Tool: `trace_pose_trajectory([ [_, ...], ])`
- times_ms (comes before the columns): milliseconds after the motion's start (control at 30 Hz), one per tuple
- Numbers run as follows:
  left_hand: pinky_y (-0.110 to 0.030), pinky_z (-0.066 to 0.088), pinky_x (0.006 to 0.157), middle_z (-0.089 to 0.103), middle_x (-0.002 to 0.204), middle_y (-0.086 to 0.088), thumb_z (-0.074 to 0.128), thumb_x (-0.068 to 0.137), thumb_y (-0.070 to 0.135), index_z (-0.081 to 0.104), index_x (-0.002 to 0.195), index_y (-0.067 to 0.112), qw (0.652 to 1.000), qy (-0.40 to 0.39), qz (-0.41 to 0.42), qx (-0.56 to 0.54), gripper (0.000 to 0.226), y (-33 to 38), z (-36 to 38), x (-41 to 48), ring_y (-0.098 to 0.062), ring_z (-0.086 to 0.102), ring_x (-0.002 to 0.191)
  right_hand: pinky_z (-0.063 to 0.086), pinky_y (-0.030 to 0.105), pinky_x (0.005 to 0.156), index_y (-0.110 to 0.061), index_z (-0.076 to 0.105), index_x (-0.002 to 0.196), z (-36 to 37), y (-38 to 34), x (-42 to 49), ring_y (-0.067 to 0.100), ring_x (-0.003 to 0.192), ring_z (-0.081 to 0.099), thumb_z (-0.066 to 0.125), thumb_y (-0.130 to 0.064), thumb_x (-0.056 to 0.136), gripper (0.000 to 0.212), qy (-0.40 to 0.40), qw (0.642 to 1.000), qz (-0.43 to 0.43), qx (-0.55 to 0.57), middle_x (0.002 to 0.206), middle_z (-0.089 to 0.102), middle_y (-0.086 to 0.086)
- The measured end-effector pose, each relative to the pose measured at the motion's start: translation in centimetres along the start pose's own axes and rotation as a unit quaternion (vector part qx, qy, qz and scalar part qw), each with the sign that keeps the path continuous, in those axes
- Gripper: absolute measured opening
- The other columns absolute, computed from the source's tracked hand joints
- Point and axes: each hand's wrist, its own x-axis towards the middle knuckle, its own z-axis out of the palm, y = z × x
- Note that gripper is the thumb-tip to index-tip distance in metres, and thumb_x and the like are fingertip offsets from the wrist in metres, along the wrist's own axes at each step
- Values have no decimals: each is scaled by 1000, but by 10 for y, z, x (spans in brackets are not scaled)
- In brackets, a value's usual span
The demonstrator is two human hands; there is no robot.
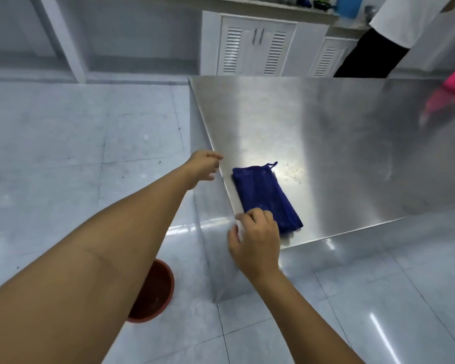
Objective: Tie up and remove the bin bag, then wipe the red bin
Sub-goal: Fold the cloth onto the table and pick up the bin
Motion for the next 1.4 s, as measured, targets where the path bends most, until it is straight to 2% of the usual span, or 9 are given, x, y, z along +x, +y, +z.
trace_pose_trajectory([
  [133, -36, 52, 76, 59, 101, -9, 44, 86, 5, 65, 101, 12, 995, 95, 26, -14, 26, -31, -53, -19, -24, 58, 88, 48, 27, 69, -8, 71, 91, 23, -46, -3, 20, 82, 59, 62, -14, 78, 17, -15, 993, -36, 111, 86, 68, 6],
  [333, -35, 50, 74, 60, 101, -7, 46, 87, 8, 64, 94, 13, 981, 180, -67, 5, 20, -153, -134, -59, -25, 58, 86, 45, 26, 76, -14, 69, 91, 108, -68, -43, 19, 88, 59, 58, -14, 82, 15, -167, 948, 155, 224, 91, 66, 5],
  [633, -32, 51, 70, 61, 100, -10, 53, 86, 15, 63, 111, 10, 947, 235, -217, 27, 28, -413, -164, -77, -25, 57, 78, 44, 24, 65, -10, 69, 86, 306, -35, -147, 20, 72, 59, 58, -7, 80, 12, -255, 886, 333, 199, 84, 69, 7],
  [767, -40, 52, 90, 59, 122, -16, 59, 85, 19, 54, 124, 15, 941, 239, -232, 53, 39, -506, -140, -60, -34, 60, 105, 43, 22, 62, -7, 68, 88, 385, -11, -190, 21, 72, 58, 61, -11, 82, 10, -267, 876, 366, 166, 89, 70, 9],
  [867, -40, 49, 90, 54, 127, -19, 60, 86, 22, 44, 130, 10, 933, 246, -241, 105, 48, -558, -125, -39, -36, 56, 110, 47, 24, 64, -6, 65, 101, 436, 6, -211, 25, 80, 61, 68, -20, 82, 24, -288, 862, 390, 147, 103, 69, 13],
  [1000, -44, 50, 88, 53, 125, -22, 58, 88, 19, 38, 128, 3, 915, 248, -279, 156, 48, -608, -113, -13, -39, 56, 109, 57, 45, 83, -3, 50, 127, 485, 21, -230, 39, 96, 65, 70, -29, 82, 56, -338, 806, 463, 147, 125, 58, 19],
  [1200, -42, 57, 73, 58, 114, -24, 51, 82, 2, 47, 118, -1, 903, 264, -322, 107, 37, -647, -116, 3, -41, 62, 95, 60, 38, 61, -3, 62, 85, 517, 31, -242, 37, 77, 69, 66, -8, 84, 7, -336, 746, 522, 242, 96, 67, 21],
  [1300, -40, 56, 61, 57, 116, -24, 48, 83, -1, 47, 119, -1, 908, 257, -329, 22, 36, -644, -119, -2, -41, 61, 97, 61, 40, 65, -3, 62, 85, 510, 32, -239, 36, 80, 68, 65, -6, 85, 4, -328, 740, 529, 254, 96, 68, 20],
  [1400, -45, 59, 70, 57, 114, -23, 46, 83, -4, 48, 112, 2, 917, 239, -318, -3, 30, -628, -119, -20, -40, 61, 97, 61, 44, 70, -4, 61, 85, 488, 32, -242, 36, 82, 68, 64, -4, 85, 3, -326, 730, 543, 258, 97, 67, 19],
])
